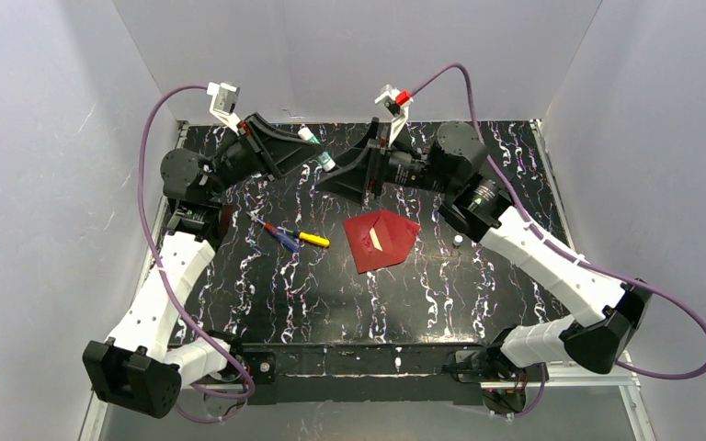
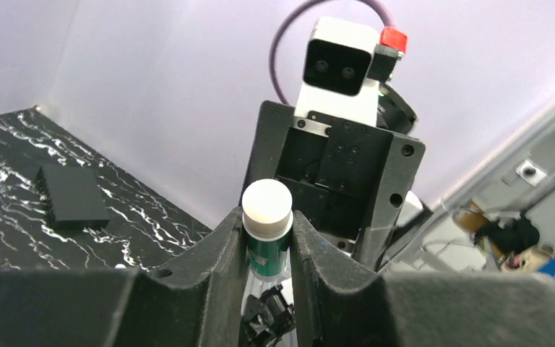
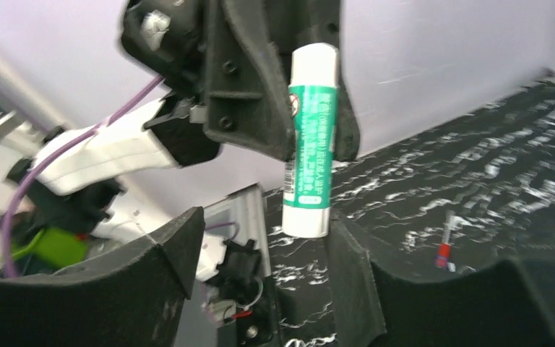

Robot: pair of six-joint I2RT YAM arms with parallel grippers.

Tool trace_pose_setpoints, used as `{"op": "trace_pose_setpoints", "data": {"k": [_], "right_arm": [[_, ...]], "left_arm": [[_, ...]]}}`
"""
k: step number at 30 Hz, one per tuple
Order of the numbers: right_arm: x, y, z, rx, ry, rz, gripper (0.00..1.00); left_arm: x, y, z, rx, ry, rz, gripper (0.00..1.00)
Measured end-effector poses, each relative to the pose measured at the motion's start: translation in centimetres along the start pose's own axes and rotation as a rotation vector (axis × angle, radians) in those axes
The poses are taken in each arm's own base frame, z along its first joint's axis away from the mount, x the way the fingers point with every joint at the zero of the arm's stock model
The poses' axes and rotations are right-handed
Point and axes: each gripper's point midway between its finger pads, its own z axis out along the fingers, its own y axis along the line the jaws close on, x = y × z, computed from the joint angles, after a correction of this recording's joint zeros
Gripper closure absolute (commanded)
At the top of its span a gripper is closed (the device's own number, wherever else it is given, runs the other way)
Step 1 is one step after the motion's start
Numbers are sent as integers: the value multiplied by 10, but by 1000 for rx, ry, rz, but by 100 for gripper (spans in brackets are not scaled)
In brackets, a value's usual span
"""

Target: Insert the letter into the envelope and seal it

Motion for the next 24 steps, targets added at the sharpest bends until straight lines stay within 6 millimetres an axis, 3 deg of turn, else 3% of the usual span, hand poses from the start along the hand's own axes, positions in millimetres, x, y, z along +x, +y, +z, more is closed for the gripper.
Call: {"op": "trace_pose_setpoints", "data": {"k": [5,7,11,13,16,17,21,24], "right_arm": [[6,-32,-2,158,-1,-14,22],[8,-38,-2,187,6,-28,26],[8,-44,-3,217,1,-53,49],[7,-46,-3,228,-3,-61,48],[6,-49,-3,239,-8,-61,30],[6,-49,-3,243,-9,-61,29],[5,-53,-2,256,-13,-63,31],[5,-54,-1,256,-14,-63,42]], "left_arm": [[0,28,-2,-131,-57,-92,100],[-1,31,-4,-155,-70,-105,100],[-3,31,-6,-174,-82,-109,100],[-2,29,-7,-177,-82,-108,100],[-2,28,-7,-177,-81,-104,100],[-2,28,-7,-176,-81,-103,100],[-1,28,-7,-177,-76,-104,100],[0,28,-7,-177,-71,-105,100]]}}
